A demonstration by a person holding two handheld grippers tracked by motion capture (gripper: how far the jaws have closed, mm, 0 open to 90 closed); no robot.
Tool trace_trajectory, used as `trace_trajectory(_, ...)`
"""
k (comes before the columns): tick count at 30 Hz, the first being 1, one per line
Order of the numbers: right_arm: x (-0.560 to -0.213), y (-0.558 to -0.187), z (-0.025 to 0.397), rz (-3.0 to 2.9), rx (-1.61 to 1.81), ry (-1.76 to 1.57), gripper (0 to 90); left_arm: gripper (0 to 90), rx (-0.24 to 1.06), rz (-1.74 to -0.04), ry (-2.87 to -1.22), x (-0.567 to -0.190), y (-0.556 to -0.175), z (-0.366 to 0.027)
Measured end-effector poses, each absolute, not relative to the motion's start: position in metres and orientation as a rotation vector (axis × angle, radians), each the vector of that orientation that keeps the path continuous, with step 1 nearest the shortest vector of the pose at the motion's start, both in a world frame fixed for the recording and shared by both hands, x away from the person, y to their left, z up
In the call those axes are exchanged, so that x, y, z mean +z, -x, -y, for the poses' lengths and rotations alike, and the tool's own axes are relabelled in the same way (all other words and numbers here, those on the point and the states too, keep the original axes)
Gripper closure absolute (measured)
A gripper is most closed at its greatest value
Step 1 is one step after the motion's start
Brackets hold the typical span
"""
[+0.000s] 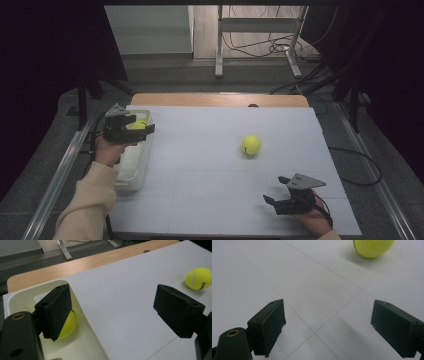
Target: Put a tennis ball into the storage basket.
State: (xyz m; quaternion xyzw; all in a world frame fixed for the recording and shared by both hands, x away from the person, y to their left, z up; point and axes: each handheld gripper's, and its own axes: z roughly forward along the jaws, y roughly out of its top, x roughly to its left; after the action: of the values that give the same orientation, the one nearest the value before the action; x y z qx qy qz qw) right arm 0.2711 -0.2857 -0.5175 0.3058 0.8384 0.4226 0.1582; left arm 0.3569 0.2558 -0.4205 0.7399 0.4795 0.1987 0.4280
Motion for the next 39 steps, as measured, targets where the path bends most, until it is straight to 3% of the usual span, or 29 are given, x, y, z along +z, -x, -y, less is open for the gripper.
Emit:
trace_trajectory(19, -0.518, -0.276, 0.281, -2.402, 1.204, -0.871, 12.6, 16.5, 0.439, -1.076, -1.794, -0.426, -0.326, -0.237)
trace_trajectory(39, -0.517, -0.273, 0.282, -2.39, 1.213, -0.87, 13.0, 16.3, 0.344, -0.975, -1.843, -0.437, -0.321, -0.198)
